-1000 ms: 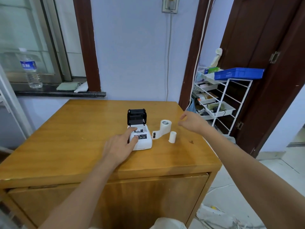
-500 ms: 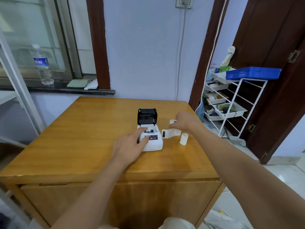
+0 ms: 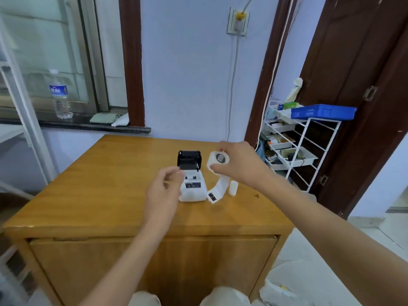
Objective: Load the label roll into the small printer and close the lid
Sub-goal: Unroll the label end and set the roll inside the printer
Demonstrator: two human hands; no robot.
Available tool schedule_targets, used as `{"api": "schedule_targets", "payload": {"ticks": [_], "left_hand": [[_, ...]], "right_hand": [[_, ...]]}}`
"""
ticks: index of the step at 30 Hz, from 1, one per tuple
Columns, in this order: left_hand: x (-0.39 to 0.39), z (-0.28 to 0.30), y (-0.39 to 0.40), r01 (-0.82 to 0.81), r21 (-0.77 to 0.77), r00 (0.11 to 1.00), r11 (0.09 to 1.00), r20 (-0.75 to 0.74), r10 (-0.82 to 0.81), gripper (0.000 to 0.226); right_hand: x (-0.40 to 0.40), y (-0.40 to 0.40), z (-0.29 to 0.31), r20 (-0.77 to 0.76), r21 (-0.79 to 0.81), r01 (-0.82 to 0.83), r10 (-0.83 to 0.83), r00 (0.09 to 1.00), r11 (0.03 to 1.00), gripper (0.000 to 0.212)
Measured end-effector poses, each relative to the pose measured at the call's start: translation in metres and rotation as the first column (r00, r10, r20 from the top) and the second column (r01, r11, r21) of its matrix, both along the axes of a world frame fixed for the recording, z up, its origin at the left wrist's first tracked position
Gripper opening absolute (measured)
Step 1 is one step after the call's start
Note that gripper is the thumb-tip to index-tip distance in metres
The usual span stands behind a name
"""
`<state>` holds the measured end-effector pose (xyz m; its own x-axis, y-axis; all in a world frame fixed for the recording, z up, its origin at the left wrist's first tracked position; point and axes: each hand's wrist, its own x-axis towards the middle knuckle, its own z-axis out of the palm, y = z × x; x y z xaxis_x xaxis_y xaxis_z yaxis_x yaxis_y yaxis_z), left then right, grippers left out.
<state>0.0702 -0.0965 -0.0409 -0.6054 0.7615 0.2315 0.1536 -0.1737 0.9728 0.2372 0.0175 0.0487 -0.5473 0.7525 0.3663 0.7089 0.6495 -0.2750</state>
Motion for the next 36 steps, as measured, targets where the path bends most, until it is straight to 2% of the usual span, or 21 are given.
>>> {"api": "schedule_targets", "payload": {"ticks": [3, 5, 12, 15, 17, 18, 20, 21, 23, 26, 30, 34, 36], "left_hand": [[0.014, 0.027, -0.014, 0.314, -0.165, 0.941, 0.935, 0.182, -0.284, 0.038], [0.018, 0.034, -0.021, 0.416, -0.246, 0.905, 0.875, 0.206, -0.373, 0.041], [0.028, 0.01, -0.043, 0.392, -0.392, 0.919, 0.832, 0.119, -0.377, 0.036], [0.03, 0.001, -0.047, 0.412, -0.369, 0.911, 0.833, 0.16, -0.38, 0.018], [0.027, -0.001, -0.046, 0.405, -0.327, 0.912, 0.853, 0.201, -0.356, 0.02], [0.024, -0.002, -0.046, 0.396, -0.309, 0.914, 0.865, 0.217, -0.342, 0.023], [0.019, -0.003, -0.046, 0.394, -0.286, 0.912, 0.873, 0.24, -0.333, 0.026], [0.017, -0.004, -0.046, 0.404, -0.275, 0.906, 0.873, 0.256, -0.338, 0.027], [0.013, -0.004, -0.047, 0.424, -0.252, 0.89, 0.87, 0.294, -0.349, 0.03], [0.008, -0.003, -0.052, 0.423, -0.203, 0.879, 0.883, 0.327, -0.347, 0.03], [0.014, -0.004, -0.055, 0.415, -0.135, 0.861, 0.9, 0.379, -0.34, 0.03], [0.029, -0.006, -0.05, 0.354, -0.078, 0.838, 0.932, 0.469, -0.279, 0.027], [0.035, -0.007, -0.05, 0.344, -0.043, 0.808, 0.938, 0.522, -0.272, 0.023]], "right_hand": [[0.002, -0.04, -0.014, 0.036, -0.033, -0.103, 0.104, 0.994, 0.994, 0.021], [0.004, -0.059, -0.028, 0.079, -0.014, -0.146, 0.147, 0.986, 0.989, 0.019], [0.015, -0.099, -0.062, 0.187, -0.006, -0.133, 0.132, 0.973, 0.991, 0.035], [0.025, -0.111, -0.07, 0.161, -0.061, -0.138, 0.146, 0.976, 0.989, 0.061], [0.035, -0.112, -0.072, 0.164, -0.156, -0.108, 0.134, 0.977, 0.982, 0.071], [0.04, -0.111, -0.074, 0.17, -0.195, -0.092, 0.126, 0.977, 0.976, 0.066], [0.049, -0.11, -0.079, 0.135, -0.219, -0.037, 0.068, 0.989, 0.975, 0.025], [0.054, -0.111, -0.08, 0.103, -0.21, -0.001, 0.023, 0.994, 0.978, 0.012], [0.063, -0.115, -0.083, 0.089, -0.148, 0.052, -0.039, 0.995, 0.988, 0.022], [0.078, -0.122, -0.082, 0.03, -0.091, 0.085, -0.082, 0.996, 0.992, 0.021], [0.088, -0.127, -0.085, -0.148, -0.121, -0.005, -0.013, 0.989, 0.993, 0.029], [0.075, -0.134, -0.085, -0.146, -0.081, -0.214, 0.201, 0.969, 0.974, 0.028], [0.068, -0.135, -0.087, -0.193, -0.096, -0.287, 0.265, 0.945, 0.953, 0.023]]}}
